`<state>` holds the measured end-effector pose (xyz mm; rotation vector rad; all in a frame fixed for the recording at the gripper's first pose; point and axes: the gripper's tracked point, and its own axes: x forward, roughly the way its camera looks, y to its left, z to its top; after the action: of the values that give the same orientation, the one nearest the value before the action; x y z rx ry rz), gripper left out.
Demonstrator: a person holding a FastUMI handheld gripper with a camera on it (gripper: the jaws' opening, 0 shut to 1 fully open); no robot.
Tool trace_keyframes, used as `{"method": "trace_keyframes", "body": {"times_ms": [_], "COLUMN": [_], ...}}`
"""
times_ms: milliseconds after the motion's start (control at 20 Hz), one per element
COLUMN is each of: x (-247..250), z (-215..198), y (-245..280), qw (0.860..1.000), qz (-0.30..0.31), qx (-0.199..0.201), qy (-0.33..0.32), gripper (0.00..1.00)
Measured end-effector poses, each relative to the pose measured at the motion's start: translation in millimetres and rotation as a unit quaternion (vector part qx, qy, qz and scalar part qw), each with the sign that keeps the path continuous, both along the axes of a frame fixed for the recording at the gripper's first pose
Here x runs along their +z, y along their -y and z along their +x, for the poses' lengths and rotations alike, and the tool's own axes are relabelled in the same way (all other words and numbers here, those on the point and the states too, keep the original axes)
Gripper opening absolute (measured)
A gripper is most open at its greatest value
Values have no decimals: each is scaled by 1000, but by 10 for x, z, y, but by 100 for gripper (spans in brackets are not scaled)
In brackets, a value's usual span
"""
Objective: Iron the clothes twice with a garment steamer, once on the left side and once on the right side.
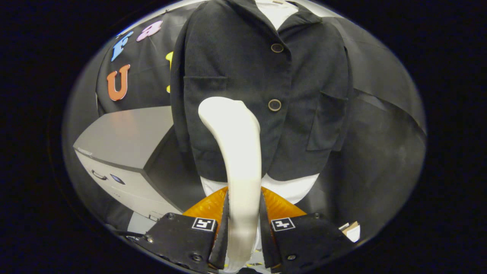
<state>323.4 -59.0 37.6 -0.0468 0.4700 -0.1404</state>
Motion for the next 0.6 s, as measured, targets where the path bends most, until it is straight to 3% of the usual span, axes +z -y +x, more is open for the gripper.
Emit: {"method": "trace_keyframes", "body": {"times_ms": [600], "x": [-551], "z": [-24], "y": [-20], "qw": [999], "qz": [-6], "qx": [1], "qy": [-48], "gripper": [40]}}
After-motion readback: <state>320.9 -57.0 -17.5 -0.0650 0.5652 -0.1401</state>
